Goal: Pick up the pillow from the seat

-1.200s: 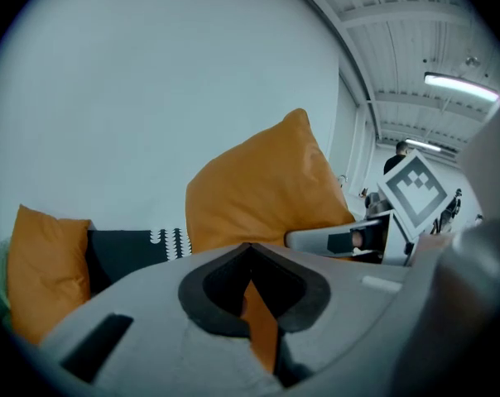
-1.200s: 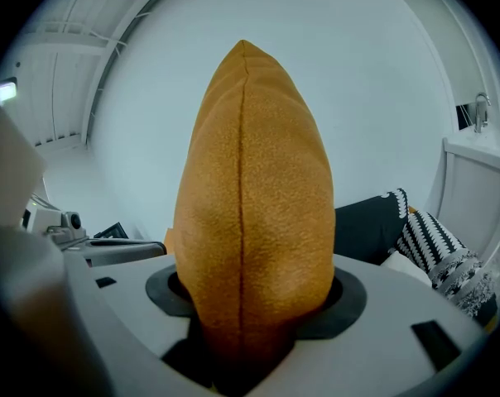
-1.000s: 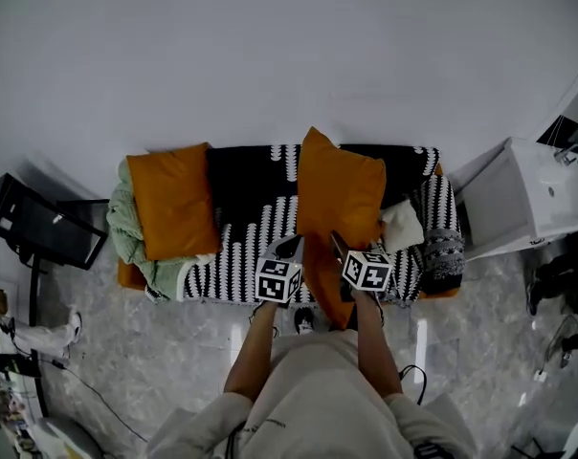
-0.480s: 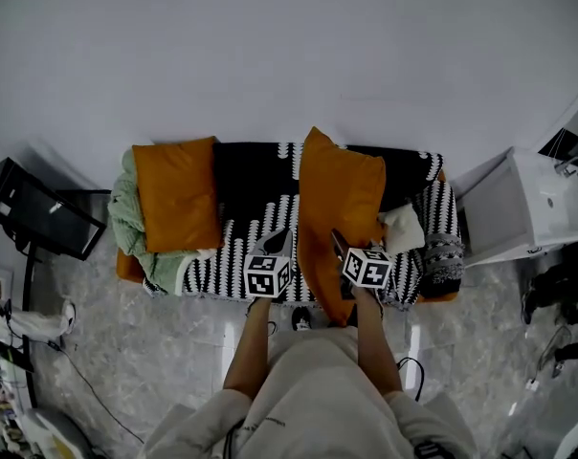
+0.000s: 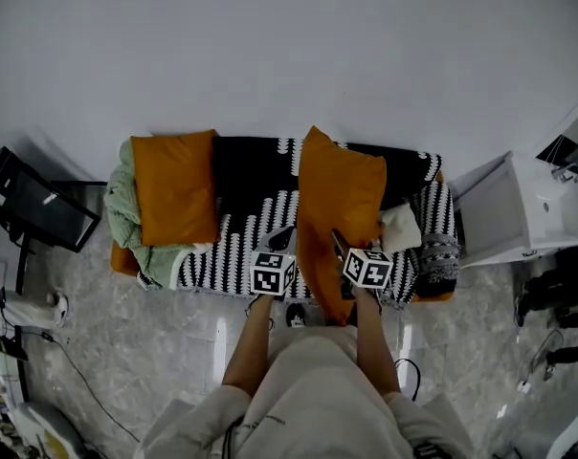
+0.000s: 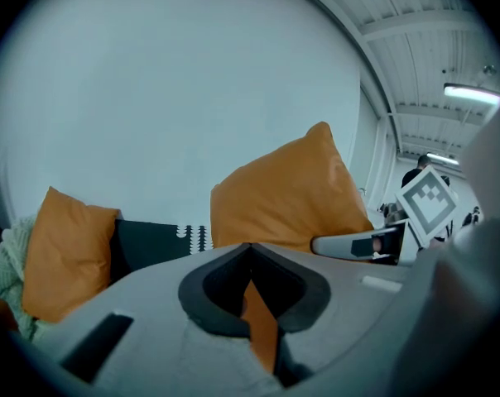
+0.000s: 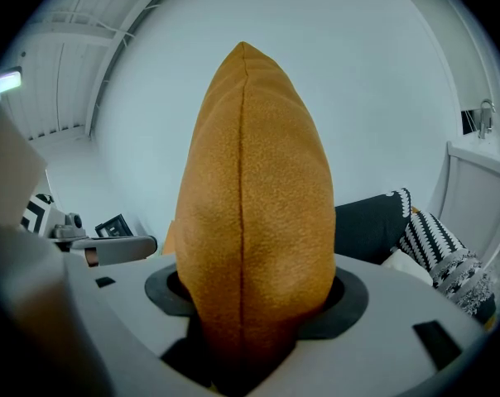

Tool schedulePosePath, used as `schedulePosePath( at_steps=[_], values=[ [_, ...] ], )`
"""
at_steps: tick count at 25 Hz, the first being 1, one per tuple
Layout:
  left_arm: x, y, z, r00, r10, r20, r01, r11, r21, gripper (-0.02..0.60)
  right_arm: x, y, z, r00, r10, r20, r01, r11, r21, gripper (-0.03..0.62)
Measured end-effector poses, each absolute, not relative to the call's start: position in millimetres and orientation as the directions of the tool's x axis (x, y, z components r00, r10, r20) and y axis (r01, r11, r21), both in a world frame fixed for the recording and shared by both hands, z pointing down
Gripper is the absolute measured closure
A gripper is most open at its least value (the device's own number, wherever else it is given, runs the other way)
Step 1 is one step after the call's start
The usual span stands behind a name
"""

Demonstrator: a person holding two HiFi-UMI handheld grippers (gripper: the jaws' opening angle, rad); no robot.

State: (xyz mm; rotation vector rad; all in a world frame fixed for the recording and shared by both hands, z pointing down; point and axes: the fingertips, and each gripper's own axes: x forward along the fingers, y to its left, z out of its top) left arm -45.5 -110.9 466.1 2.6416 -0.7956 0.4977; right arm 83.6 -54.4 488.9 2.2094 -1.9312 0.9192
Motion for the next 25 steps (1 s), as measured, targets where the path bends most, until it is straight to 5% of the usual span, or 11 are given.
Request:
schedulePosePath(
  at_steps=[25],
  values=[
    [-70,-112,474,0.764,-0.483,0.428,-0.607,-0.764,0.220,0.572,53,-64,496,-0.040,-0.864,0.502,-0.947,-0.127,-0.294,0.310]
  ],
)
